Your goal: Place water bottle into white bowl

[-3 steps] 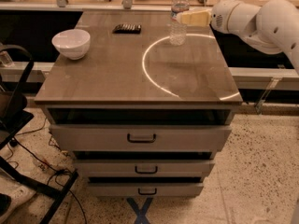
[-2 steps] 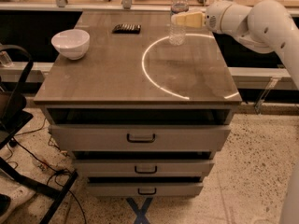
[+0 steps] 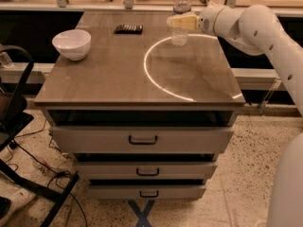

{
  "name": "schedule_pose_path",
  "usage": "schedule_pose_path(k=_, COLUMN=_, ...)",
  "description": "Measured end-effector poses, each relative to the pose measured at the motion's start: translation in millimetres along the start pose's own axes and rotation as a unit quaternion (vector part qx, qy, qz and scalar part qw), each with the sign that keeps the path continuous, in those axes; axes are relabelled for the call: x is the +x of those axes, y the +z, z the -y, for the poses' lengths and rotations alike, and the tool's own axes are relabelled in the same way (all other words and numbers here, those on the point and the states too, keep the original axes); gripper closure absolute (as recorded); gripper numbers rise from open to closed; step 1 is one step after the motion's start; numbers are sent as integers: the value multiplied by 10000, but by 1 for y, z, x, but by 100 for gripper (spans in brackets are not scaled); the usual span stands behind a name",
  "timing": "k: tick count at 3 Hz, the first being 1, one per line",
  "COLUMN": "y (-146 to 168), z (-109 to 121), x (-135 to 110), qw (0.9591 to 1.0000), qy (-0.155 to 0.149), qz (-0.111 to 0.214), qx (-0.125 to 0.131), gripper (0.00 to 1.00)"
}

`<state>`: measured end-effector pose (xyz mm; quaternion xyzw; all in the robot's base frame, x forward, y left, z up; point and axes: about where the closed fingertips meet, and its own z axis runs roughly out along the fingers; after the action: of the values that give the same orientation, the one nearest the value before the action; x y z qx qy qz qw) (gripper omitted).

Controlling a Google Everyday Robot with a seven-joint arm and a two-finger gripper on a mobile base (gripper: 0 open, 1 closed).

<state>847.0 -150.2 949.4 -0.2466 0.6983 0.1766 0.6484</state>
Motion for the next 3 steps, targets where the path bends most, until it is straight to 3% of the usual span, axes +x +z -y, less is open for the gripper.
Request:
schedule_pose_path(k=1, y=15, z=-3, x=4, qw=9998, qy=148, qz=131, qx=-64, gripper=0)
schedule_pose_path(k=2, y=29, z=-10, x=12, qw=9991, qy=265, qz=320, qx=-106, gripper=24)
schedule_pose_path(k=3, y=37, z=-15, x=18, qw=9984, qy=330, qz=429, qx=-145, gripper=55)
